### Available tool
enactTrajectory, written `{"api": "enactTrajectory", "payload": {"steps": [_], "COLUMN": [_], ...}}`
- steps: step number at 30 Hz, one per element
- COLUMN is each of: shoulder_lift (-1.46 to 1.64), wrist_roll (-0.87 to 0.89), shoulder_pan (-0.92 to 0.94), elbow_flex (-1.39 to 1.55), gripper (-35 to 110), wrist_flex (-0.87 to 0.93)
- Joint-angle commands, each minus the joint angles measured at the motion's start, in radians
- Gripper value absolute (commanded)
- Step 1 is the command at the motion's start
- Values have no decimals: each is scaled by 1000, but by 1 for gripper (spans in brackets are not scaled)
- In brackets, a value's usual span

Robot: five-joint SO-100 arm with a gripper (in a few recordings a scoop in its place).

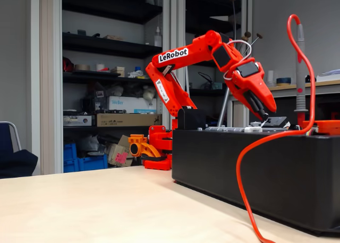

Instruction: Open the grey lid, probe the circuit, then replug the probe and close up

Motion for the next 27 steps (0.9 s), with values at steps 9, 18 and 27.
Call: {"api": "enactTrajectory", "payload": {"steps": [9,18,27], "shoulder_lift": [9,31,49], "wrist_roll": [41,58,80], "shoulder_pan": [-17,3,26], "elbow_flex": [49,110,123], "gripper": [14,9,0], "wrist_flex": [-46,-97,-95]}}
